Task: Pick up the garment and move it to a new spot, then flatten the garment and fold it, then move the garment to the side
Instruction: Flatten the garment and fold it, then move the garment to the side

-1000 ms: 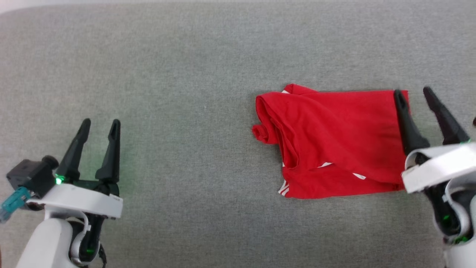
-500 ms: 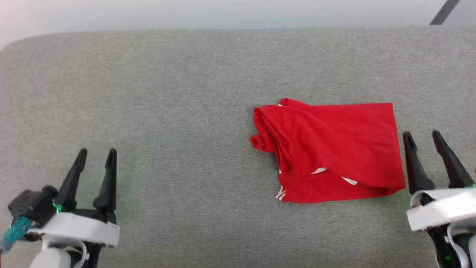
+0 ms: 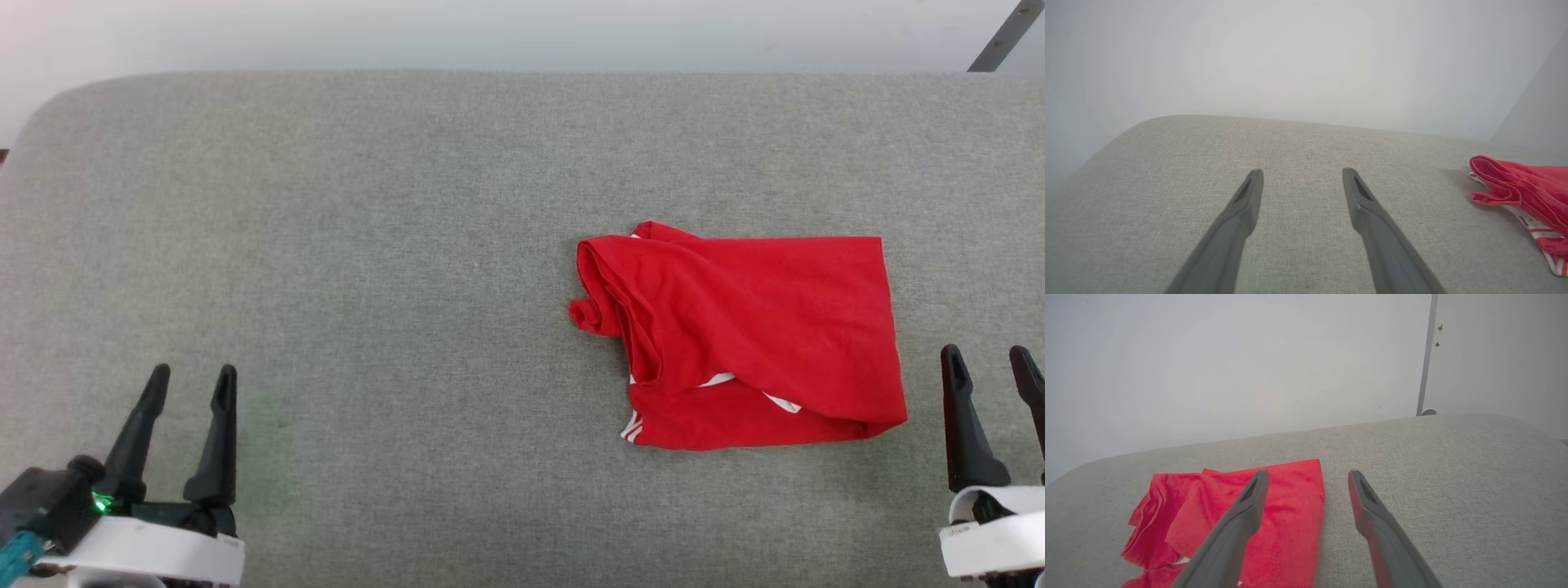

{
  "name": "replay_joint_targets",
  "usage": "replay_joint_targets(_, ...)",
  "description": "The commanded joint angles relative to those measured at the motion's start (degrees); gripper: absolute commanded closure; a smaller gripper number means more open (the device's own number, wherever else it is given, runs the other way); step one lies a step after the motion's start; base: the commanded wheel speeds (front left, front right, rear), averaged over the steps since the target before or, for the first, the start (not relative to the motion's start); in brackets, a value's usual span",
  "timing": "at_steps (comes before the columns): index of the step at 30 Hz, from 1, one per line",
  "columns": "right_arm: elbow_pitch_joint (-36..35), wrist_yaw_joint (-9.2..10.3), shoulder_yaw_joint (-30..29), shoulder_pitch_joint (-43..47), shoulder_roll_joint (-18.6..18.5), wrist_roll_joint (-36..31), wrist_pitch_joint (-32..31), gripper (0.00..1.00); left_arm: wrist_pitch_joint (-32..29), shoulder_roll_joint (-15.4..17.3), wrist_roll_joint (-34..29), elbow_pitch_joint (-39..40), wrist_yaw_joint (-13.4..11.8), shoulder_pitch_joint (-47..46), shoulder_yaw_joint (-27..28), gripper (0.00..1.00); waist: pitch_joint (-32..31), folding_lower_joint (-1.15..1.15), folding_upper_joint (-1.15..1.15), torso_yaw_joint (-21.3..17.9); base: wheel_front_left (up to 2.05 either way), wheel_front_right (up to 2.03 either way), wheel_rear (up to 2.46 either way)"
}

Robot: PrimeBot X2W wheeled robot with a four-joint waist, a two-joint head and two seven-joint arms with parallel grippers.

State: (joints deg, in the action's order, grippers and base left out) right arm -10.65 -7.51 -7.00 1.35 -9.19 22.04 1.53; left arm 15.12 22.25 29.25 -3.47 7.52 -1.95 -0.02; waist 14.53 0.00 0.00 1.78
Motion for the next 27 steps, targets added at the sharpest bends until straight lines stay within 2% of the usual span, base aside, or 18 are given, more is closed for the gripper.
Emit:
replay_joint_targets(1, -0.6, 0.04, -0.2, 0.7, 0.3, -0.6, -0.1, 0.0, 0.0, -0.1, 0.1, 0.4, -0.1, 0.6, 0.3, 0.0, 0.1, 0.0, 0.0, 0.1, 0.0, 0.0, 0.0)
replay_joint_targets(27, -2.2, 0.04, -1.2, 1.0, 1.5, 0.8, -1.1, 0.0, 0.0, -1.1, -0.2, 0.5, -0.1, -0.4, -0.8, 0.0, 0.0, 0.0, 0.0, 0.4, 0.0, 0.0, 0.0)
